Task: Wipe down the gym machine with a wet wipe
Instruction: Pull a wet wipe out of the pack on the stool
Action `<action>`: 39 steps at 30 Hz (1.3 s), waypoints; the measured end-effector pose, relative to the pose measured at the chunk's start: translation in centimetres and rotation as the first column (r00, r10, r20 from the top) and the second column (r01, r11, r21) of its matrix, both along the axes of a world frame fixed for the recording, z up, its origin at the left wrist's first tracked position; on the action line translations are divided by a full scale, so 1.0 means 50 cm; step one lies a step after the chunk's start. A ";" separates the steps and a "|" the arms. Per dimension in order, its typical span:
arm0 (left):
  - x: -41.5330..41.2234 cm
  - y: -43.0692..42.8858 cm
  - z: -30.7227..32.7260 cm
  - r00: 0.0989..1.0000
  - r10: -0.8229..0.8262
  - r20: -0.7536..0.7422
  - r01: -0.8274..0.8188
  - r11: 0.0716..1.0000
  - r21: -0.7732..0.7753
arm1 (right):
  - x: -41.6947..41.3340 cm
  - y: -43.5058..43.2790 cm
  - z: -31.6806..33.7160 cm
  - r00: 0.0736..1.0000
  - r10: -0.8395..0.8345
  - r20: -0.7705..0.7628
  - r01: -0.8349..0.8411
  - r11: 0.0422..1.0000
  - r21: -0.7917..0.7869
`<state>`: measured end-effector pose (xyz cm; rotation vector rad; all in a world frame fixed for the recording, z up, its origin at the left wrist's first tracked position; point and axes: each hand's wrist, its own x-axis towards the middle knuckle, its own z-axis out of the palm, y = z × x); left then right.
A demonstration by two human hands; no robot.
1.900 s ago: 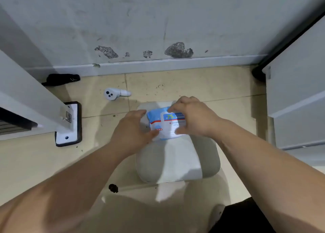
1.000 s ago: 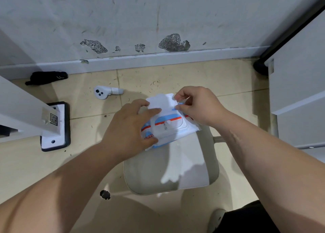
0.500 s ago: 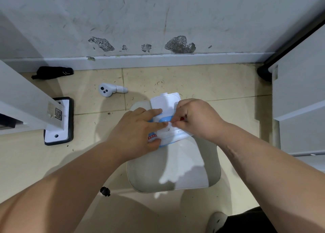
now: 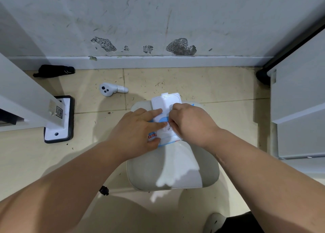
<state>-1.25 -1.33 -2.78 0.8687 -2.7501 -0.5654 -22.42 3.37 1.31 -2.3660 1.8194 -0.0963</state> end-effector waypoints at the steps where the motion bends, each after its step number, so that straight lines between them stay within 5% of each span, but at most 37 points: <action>1: 0.000 0.000 0.000 1.000 0.000 -0.006 0.000 1.000 -0.004 | 0.000 -0.001 0.002 1.000 0.003 -0.005 -0.003 1.000 0.027; 14: 0.004 -0.007 -0.007 0.997 -0.014 -0.078 0.015 1.000 0.011 | -0.045 -0.007 0.062 0.973 -0.037 0.228 -0.031 0.957 0.288; 19: 0.006 -0.007 -0.006 0.998 0.002 -0.062 0.001 0.999 0.041 | -0.066 -0.015 0.099 0.861 -0.185 0.474 0.106 0.976 0.189; 26: 0.006 -0.008 -0.006 0.998 0.010 -0.056 -0.006 0.998 0.070 | -0.038 -0.018 0.042 0.977 -0.088 0.195 0.047 0.978 0.204; 32: 0.004 -0.006 -0.002 0.998 0.014 -0.056 -0.010 0.997 0.078 | -0.035 -0.017 0.039 0.984 -0.025 0.178 -0.004 0.987 0.159; 37: 0.003 -0.001 -0.003 0.996 0.042 -0.078 -0.034 0.994 0.099 | -0.059 -0.005 0.056 0.881 -0.235 0.410 0.098 0.939 0.329; 39: 0.007 0.000 -0.004 0.995 0.057 -0.086 -0.046 0.991 0.127 | -0.061 -0.001 0.068 0.758 -0.380 0.531 0.156 0.895 0.418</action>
